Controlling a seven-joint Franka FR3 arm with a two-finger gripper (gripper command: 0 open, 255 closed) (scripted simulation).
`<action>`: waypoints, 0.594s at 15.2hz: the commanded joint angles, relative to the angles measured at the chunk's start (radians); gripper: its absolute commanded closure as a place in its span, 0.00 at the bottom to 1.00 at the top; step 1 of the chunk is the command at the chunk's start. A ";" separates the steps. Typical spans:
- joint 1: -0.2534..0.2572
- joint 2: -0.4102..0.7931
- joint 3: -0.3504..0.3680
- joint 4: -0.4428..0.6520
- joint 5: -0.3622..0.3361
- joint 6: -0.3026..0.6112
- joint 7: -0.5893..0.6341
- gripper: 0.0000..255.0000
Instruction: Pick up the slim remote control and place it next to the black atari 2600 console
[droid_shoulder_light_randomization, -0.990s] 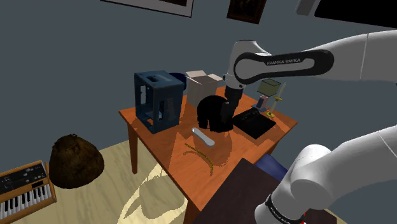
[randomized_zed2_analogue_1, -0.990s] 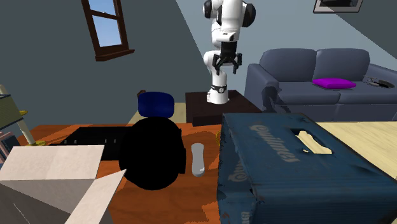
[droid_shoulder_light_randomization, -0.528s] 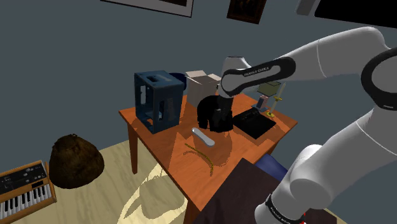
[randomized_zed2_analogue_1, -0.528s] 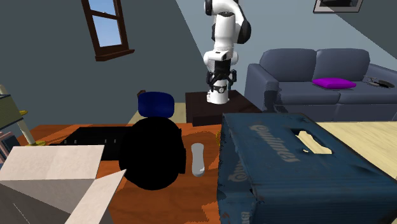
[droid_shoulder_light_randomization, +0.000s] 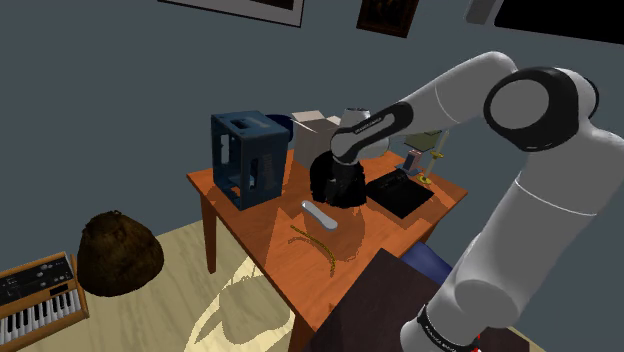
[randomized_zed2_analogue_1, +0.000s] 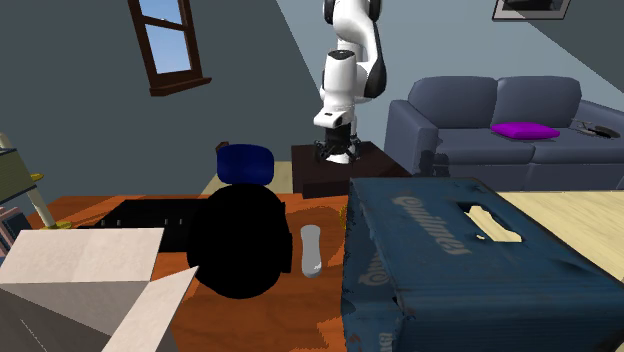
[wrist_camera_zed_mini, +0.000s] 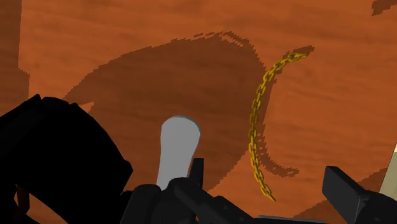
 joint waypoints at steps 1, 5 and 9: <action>-0.008 0.082 -0.003 0.038 0.035 0.046 -0.027 0.00; -0.039 0.241 0.004 0.132 0.108 0.112 -0.084 0.00; -0.084 0.397 0.025 0.247 0.171 0.156 -0.131 0.00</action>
